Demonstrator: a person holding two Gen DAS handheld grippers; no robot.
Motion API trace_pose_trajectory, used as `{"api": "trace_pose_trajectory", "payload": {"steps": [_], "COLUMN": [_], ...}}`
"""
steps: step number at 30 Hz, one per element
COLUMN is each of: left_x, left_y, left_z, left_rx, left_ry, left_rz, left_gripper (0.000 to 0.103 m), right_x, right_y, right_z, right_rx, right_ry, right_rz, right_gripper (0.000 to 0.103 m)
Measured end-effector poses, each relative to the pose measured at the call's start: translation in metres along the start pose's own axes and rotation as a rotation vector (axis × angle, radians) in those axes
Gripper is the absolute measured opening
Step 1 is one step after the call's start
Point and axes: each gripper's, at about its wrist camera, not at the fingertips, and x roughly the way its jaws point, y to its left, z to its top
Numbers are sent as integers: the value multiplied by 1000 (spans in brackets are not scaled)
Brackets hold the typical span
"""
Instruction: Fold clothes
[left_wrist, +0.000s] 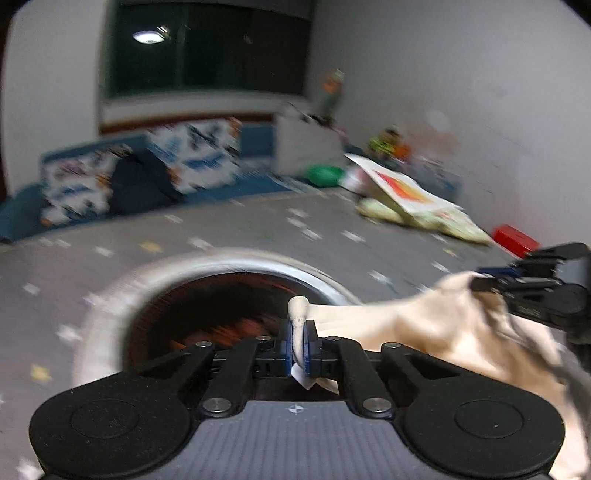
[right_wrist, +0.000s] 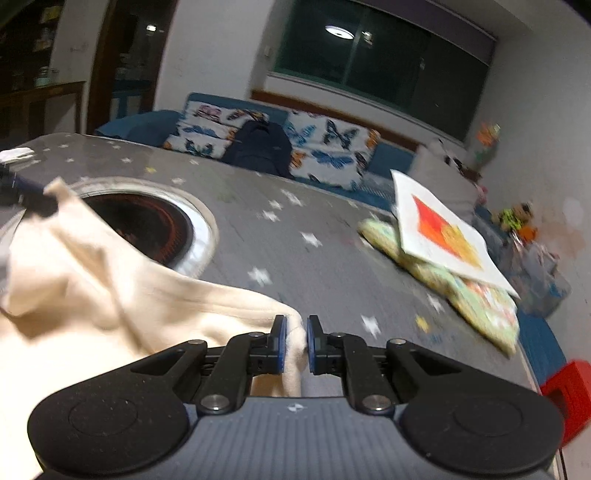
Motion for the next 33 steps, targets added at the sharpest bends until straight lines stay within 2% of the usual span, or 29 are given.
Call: {"api": "trace_pose_trajectory", "payload": {"steps": [5, 7, 10, 12, 16, 17, 20, 23, 25, 28, 33], "left_x": [2, 15, 32, 41, 27, 20, -3, -21, -29, -34, -43], "left_y": [35, 48, 64, 73, 85, 84, 71, 43, 24, 5, -1], "left_z": [17, 22, 22, 17, 6, 3, -7, -25, -42, -59, -77], "left_rx": [34, 28, 7, -8, -65, -80, -102, -64, -22, 19, 75], "left_ry": [-35, -16, 33, 70, 65, 61, 65, 102, 134, 170, 186], "left_rz": [109, 148, 195, 220, 236, 230, 101, -32, -85, -102, -43], "left_gripper": [6, 7, 10, 12, 20, 20, 20, 20, 20, 20, 20], "right_x": [28, 44, 65, 68, 64, 65, 78, 95, 111, 128, 141], "right_y": [25, 32, 36, 38, 50, 55, 66, 75, 79, 78, 70], "right_z": [36, 49, 63, 65, 60, 58, 56, 58, 59, 60, 64], "right_rx": [-54, -41, -3, 7, -14, -20, -36, -30, -15, 1, 13], "right_ry": [-63, -70, -61, -53, -30, -18, 19, 53, 81, 79, 57], "right_rz": [10, 10, 16, 48, 171, 196, 246, 273, 272, 252, 156], "right_gripper": [10, 15, 16, 16, 16, 16, 16, 16, 16, 19, 18]}}
